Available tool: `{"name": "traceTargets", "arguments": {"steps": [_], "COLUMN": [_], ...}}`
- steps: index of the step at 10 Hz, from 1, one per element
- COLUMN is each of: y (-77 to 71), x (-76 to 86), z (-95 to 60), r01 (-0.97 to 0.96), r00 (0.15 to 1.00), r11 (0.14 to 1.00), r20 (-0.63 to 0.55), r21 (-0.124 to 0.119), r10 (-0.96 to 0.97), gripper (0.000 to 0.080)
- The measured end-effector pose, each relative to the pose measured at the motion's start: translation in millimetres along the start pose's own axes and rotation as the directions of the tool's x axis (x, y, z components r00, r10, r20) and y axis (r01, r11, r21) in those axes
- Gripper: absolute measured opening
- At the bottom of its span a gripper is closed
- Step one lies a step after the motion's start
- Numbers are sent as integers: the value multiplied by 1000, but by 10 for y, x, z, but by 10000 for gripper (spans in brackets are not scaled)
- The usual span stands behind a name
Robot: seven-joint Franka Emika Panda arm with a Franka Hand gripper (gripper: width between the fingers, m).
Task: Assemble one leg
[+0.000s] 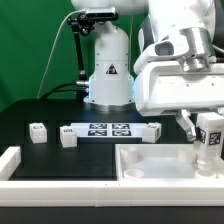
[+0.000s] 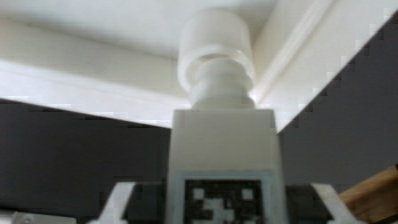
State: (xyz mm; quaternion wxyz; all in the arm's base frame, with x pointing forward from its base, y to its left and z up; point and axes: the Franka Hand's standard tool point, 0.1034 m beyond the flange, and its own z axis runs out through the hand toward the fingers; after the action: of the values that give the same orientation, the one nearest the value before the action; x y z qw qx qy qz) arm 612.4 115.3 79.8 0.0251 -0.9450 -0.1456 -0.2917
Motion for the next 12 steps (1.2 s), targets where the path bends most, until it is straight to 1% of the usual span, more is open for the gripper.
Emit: {"name": "traceTargets", "arguments": {"steps": [3, 6, 8, 9, 10, 11, 12], "y": [2, 16, 15, 10, 9, 9, 9], "x": [9, -57, -67, -86, -88, -89, -89], "z": [61, 181, 195, 203, 205, 205, 205], "r01": [-2, -9, -10, -10, -10, -10, -10], "r00": [1000, 1000, 1000, 1000, 1000, 1000, 1000], "r11": [1000, 1000, 1000, 1000, 1000, 1000, 1000], "r20": [-7, 3, -1, 10, 11, 11, 11], "r21": [-1, 0, -1, 2, 2, 2, 2], "r10": [2, 9, 10, 10, 10, 10, 10], "gripper": [284, 284, 284, 357, 357, 540, 540]}}
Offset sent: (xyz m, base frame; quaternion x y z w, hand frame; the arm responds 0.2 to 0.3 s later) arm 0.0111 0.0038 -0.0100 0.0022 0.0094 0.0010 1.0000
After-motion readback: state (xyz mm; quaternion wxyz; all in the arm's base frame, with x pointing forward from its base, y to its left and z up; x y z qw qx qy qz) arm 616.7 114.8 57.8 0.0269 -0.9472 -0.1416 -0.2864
